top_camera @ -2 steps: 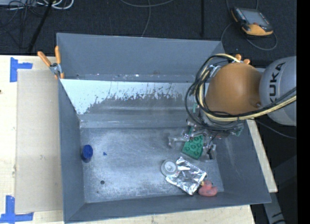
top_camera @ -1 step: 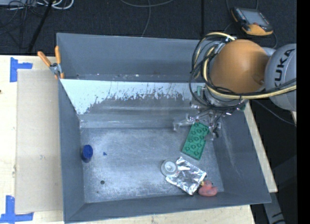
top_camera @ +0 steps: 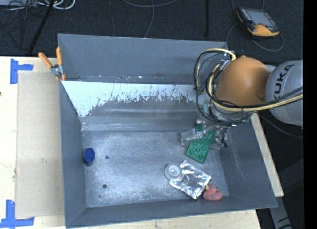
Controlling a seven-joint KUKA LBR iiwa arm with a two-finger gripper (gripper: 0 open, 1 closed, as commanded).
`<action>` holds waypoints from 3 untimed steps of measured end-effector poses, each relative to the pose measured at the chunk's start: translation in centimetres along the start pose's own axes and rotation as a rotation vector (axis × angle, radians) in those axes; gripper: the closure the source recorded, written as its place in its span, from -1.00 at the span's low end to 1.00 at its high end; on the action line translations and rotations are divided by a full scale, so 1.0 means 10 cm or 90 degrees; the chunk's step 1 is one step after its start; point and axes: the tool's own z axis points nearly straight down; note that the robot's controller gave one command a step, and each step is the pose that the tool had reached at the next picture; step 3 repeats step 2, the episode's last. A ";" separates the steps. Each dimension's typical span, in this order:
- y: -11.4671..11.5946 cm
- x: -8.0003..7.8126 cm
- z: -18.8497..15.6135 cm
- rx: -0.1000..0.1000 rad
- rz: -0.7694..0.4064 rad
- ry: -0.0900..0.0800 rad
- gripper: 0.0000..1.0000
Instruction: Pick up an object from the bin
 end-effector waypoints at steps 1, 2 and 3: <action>-0.02 0.00 -0.06 0.003 0.004 0.000 1.00; 0.22 0.09 -1.61 0.009 0.034 -0.001 1.00; 0.22 0.09 -1.61 0.009 0.034 -0.001 1.00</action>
Offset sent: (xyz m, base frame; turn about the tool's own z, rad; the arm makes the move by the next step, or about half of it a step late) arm 0.0000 0.0000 0.0000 0.0000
